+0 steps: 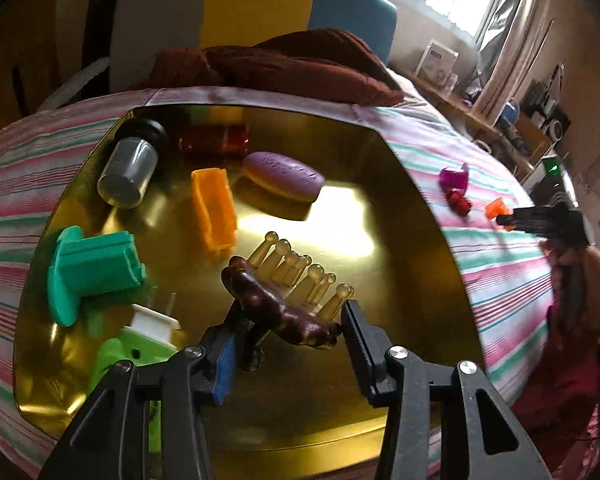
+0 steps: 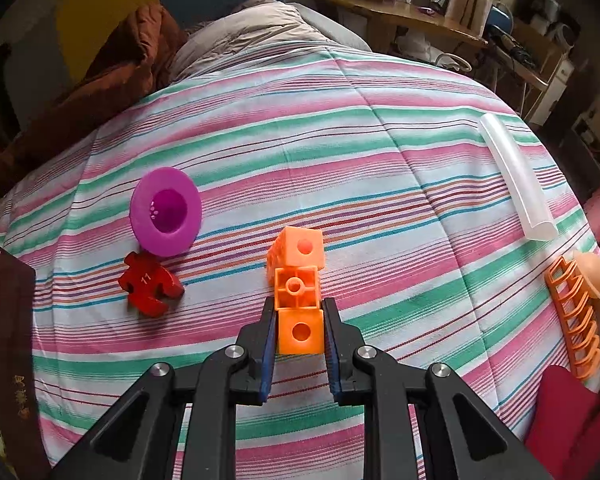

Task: Organize rigid objects
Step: 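Carry the brown comb piece into the gold tray and open the left tool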

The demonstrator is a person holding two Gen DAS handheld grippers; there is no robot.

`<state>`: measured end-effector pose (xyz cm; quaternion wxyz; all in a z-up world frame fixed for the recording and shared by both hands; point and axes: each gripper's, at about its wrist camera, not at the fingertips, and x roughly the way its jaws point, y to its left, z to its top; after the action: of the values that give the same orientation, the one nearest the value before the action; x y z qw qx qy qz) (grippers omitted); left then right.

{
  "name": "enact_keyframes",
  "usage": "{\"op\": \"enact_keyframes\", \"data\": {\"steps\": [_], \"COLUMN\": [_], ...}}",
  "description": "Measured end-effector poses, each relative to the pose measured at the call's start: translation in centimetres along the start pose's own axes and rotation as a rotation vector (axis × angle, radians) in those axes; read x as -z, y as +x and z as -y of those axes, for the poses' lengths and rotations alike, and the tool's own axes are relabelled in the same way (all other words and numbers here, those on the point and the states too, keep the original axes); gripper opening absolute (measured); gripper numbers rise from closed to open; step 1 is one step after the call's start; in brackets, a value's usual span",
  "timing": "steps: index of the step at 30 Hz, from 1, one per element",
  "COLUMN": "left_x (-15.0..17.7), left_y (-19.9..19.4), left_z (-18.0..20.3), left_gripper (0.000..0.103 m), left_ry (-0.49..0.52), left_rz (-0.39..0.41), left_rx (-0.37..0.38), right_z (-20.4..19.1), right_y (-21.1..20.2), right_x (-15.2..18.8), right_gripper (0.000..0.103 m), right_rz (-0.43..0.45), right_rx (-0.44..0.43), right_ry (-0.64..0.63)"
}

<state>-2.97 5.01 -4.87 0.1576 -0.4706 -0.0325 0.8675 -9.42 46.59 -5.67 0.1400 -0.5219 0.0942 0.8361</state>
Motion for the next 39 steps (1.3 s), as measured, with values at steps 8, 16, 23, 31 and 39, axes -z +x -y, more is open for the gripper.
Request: {"op": "enact_keyframes", "data": {"steps": [8, 16, 23, 31, 39], "left_x": [0.5, 1.0, 1.3, 1.8, 2.5], "left_y": [0.5, 0.0, -3.1, -6.0, -6.2], "left_z": [-0.8, -0.7, 0.1, -0.7, 0.2], "left_gripper": [0.048, 0.048, 0.049, 0.049, 0.058], "left_ry": [0.024, 0.010, 0.056, -0.032, -0.024], "left_rz": [-0.010, -0.010, 0.092, 0.185, 0.176], "left_rx": [-0.048, -0.065, -0.097, -0.122, -0.059], "right_z": [0.1, 0.3, 0.3, 0.9, 1.1], "right_y": [-0.1, 0.2, 0.3, -0.4, -0.3], "right_x": [0.1, -0.2, -0.2, -0.6, -0.8], "right_gripper": [0.021, 0.021, 0.021, 0.021, 0.021], "right_rz": [-0.003, -0.006, -0.001, 0.032, 0.033], "right_rx": [-0.003, 0.000, 0.002, -0.073, -0.112], "right_ry": [0.005, 0.005, 0.004, 0.053, 0.079]}}
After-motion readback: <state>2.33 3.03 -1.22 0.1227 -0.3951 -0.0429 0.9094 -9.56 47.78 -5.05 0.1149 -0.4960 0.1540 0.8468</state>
